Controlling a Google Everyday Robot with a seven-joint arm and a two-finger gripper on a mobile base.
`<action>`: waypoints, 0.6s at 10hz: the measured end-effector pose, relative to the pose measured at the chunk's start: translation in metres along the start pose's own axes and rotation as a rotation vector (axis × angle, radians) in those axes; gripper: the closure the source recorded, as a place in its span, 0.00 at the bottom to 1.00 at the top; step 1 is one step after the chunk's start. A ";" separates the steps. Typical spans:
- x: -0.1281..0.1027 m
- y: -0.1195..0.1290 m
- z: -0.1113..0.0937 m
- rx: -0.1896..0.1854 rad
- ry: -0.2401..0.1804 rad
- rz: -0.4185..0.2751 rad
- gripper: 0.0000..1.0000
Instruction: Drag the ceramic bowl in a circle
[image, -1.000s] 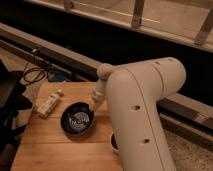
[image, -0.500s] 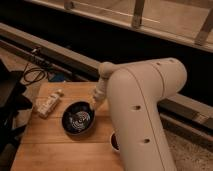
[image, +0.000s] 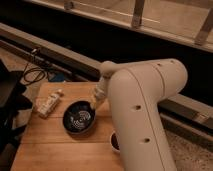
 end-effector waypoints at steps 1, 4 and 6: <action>0.004 0.002 0.001 0.003 -0.003 -0.002 1.00; 0.007 -0.016 -0.022 0.023 -0.061 0.064 1.00; 0.008 -0.039 -0.045 0.027 -0.111 0.108 1.00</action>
